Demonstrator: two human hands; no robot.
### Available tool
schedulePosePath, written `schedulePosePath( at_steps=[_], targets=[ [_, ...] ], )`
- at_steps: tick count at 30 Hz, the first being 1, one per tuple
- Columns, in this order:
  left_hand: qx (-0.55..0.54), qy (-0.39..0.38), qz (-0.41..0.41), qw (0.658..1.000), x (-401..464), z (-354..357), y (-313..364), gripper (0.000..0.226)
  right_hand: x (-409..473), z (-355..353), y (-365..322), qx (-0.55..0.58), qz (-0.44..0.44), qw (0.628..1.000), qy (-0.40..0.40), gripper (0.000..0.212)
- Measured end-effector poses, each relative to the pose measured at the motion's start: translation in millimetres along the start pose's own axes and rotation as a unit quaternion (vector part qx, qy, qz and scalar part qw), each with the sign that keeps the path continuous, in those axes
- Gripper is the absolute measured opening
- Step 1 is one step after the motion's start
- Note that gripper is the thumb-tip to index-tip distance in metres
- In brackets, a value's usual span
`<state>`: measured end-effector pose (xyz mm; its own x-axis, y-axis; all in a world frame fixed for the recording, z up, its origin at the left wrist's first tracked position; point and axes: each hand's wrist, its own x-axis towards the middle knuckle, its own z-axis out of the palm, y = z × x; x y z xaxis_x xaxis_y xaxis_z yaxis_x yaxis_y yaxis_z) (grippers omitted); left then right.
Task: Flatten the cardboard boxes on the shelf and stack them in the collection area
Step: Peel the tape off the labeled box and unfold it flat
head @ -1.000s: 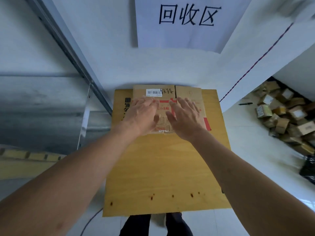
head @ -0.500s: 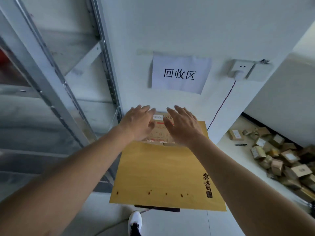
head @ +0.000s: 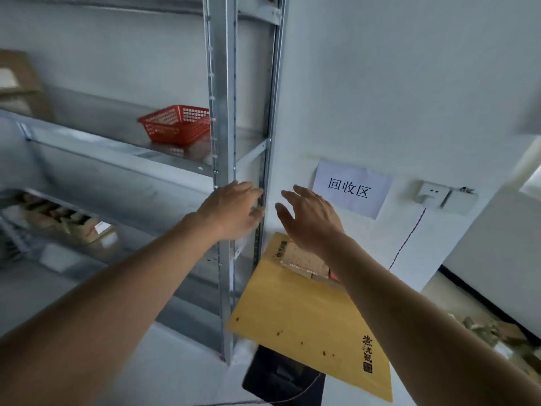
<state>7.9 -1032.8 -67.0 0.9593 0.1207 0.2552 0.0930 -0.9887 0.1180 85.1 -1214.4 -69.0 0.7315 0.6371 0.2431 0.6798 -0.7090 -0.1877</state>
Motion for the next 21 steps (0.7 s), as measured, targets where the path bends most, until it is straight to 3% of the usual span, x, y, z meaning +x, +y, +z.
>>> schedulePosePath(
  at_steps=[8, 21],
  targets=[
    [0.027, 0.052, -0.057, 0.997, -63, -78, -94, 0.047, 34, -18, -127, 0.014, -0.094, 0.995, 0.043, 0.054],
    [0.108, 0.049, -0.157, 0.98, -141, -173, -335, 0.054, 141, 23, -384, 0.095, -0.195, 0.975, 0.057, 0.047]
  ],
)
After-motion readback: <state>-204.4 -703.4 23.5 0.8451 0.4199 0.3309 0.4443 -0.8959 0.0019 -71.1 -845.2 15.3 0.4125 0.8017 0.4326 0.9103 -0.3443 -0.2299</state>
